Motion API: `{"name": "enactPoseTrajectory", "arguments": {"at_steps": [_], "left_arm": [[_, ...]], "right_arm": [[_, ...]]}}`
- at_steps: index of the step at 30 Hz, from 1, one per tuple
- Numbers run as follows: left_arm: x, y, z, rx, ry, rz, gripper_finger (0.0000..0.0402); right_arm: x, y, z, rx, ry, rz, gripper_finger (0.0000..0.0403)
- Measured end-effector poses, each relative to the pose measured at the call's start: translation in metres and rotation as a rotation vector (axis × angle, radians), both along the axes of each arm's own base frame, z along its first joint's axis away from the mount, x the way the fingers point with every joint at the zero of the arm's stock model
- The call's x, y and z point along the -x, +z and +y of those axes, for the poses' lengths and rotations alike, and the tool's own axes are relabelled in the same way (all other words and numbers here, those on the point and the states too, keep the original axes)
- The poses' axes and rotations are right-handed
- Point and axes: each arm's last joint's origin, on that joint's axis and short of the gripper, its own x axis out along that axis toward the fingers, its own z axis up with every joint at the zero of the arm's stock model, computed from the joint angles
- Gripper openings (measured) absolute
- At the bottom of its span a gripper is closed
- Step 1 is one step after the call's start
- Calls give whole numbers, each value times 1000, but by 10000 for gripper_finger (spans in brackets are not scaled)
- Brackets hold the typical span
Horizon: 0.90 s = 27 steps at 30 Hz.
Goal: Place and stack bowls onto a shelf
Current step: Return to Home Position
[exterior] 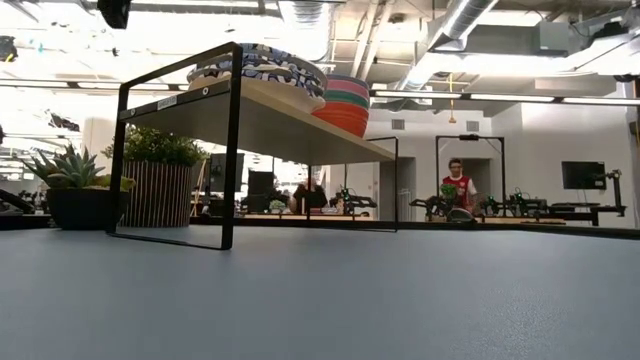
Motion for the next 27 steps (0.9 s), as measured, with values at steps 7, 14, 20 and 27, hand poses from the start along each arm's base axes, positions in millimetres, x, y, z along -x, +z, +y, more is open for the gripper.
{"name": "enactPoseTrajectory", "arguments": {"at_steps": [7, 14, 20, 27], "left_arm": [[7, -32, -4, 61, -77, -47, 243], [24, -45, -10, 58, -64, -98, 243], [10, -68, -6, 97, -96, -16, 243], [-1, -76, -10, 37, -264, -161, 243]], "right_arm": [[-1, -43, 0, -22, 6, -2, 74], [-17, -65, 0, -57, 3, 65, 74], [-37, -86, 0, -73, 19, 73, 74], [-52, -108, 3, -42, 125, -111, 74]]}}
